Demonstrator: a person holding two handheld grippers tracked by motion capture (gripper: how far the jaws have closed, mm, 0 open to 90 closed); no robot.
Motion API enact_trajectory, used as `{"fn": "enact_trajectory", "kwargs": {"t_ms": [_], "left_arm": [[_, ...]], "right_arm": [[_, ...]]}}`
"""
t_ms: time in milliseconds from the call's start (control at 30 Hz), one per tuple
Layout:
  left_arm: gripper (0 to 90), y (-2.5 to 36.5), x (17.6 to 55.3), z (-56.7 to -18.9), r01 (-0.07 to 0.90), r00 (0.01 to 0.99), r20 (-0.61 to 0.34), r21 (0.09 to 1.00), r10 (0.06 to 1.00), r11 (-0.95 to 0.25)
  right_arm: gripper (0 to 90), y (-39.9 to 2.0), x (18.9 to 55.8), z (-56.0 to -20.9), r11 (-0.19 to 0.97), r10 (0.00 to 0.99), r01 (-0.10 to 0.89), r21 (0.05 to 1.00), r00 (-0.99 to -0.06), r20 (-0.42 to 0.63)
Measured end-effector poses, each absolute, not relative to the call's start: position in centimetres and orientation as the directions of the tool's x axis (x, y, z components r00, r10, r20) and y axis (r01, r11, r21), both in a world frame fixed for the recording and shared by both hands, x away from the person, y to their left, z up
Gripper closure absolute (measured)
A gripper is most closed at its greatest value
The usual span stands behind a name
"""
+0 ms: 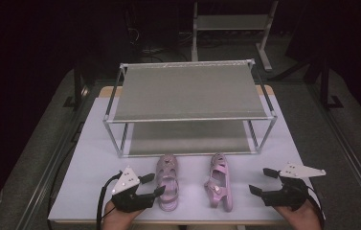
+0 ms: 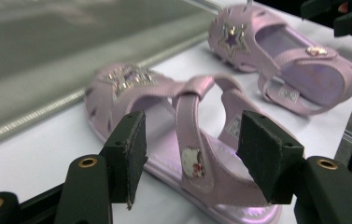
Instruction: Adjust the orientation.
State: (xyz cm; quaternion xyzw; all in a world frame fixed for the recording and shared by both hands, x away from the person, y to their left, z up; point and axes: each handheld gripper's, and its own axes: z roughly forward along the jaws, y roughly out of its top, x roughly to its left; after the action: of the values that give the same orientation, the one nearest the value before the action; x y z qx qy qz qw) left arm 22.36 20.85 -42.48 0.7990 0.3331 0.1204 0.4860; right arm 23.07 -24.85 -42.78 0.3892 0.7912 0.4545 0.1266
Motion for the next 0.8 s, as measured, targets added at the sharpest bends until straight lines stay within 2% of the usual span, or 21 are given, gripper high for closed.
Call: {"fn": "enact_trajectory", "kwargs": {"t_ms": [300,400,467,533,800], "left_arm": [[52.8,20.57,22.38,-42.71,0.457,0.726,-0.156,0.837,0.669,-0.301],[58.2,20.52,22.33,-42.70,0.475,0.722,-0.180,0.831,0.668,-0.289],[61.6,20.59,22.48,-42.87,0.502,0.718,-0.230,0.824,0.657,-0.261],[64.2,20.68,22.63,-42.98,0.516,0.712,-0.251,0.820,0.656,-0.246],[75.9,21.48,22.69,-43.02,0.545,0.679,-0.276,0.810,0.680,-0.215]], "right_arm": [[15.5,-24.63,22.90,-42.72,0.292,0.732,0.493,0.820,-0.666,0.140],[15.6,-24.67,23.07,-42.76,0.287,0.735,0.502,0.816,-0.661,0.148],[15.7,-24.64,23.07,-42.79,0.287,0.733,0.504,0.815,-0.663,0.152],[20.6,-24.63,23.01,-42.82,0.293,0.729,0.504,0.813,-0.668,0.151],[21.5,-24.98,22.95,-42.72,0.280,0.733,0.504,0.817,-0.662,0.157]]}}
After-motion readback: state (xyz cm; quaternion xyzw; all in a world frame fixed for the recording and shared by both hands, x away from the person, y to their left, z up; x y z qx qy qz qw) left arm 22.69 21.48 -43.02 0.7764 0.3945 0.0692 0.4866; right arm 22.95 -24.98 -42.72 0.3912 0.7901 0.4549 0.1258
